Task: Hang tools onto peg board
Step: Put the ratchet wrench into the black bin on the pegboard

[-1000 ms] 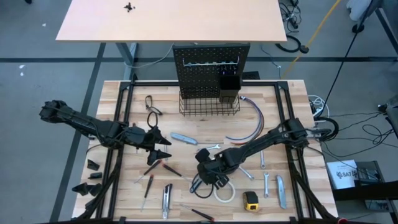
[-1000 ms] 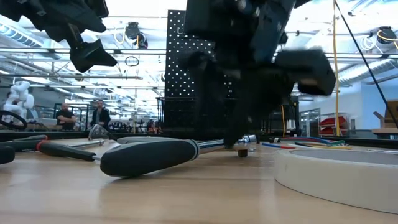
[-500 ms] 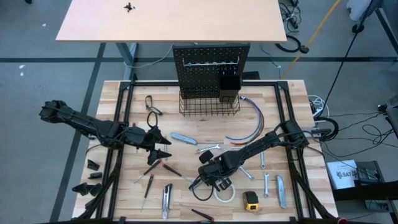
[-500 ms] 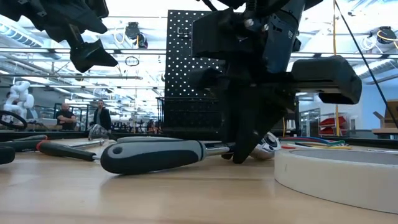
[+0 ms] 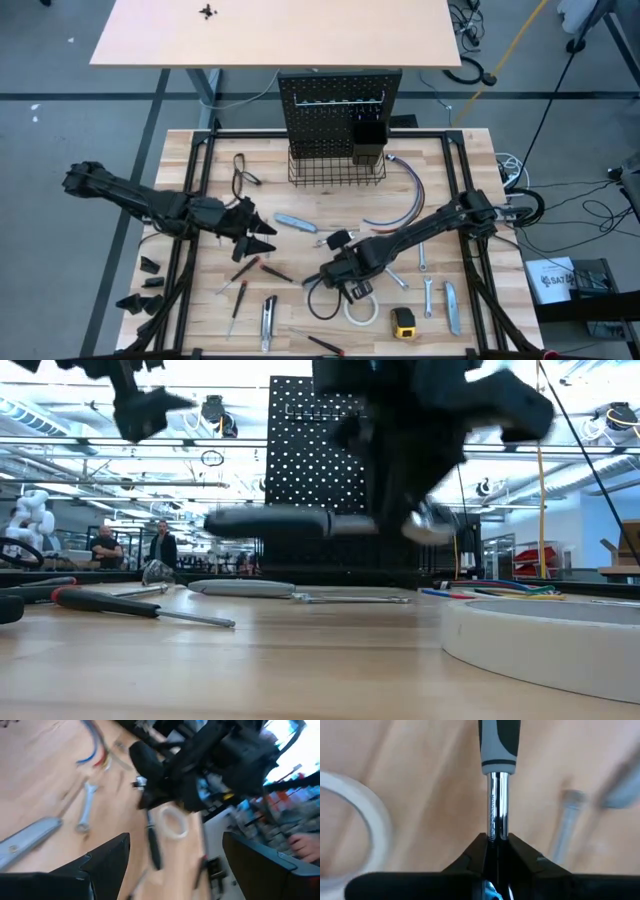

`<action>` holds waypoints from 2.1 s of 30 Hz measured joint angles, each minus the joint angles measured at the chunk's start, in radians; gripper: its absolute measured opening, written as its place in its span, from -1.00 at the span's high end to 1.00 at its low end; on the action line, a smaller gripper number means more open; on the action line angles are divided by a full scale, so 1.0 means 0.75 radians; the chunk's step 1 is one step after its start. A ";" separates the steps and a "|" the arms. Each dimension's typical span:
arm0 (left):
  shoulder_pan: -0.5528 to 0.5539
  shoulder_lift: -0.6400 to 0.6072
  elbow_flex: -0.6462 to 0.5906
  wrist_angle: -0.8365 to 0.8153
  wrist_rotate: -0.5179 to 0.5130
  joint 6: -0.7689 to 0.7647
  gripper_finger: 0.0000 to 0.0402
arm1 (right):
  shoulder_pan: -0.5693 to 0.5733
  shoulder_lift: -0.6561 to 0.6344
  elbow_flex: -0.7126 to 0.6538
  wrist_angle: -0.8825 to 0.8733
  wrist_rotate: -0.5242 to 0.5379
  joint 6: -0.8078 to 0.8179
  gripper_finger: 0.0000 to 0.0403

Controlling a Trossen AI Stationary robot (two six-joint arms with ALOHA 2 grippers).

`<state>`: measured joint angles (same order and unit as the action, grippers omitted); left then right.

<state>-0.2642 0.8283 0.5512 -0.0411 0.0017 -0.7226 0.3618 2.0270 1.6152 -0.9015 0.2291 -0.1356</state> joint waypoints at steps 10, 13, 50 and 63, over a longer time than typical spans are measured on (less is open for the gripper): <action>0.028 0.024 0.462 -0.405 0.099 0.029 -0.58 | 0.000 -0.007 0.597 -0.216 0.417 -0.553 0.80; 0.042 0.026 0.567 -0.414 0.134 0.006 -0.58 | 0.000 -0.008 0.711 -0.178 0.577 -0.771 0.80; 0.083 0.168 0.633 -0.373 0.222 -0.241 0.41 | -0.071 -0.006 0.775 0.409 0.873 -1.691 0.80; 0.082 0.167 0.631 -0.413 0.168 -0.180 0.51 | -0.070 -0.007 0.775 0.406 0.874 -1.711 0.60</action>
<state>-0.2024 0.9537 1.0248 -0.3506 0.1276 -0.8579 0.3092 2.0220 2.1967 -0.5971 0.8845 -1.4188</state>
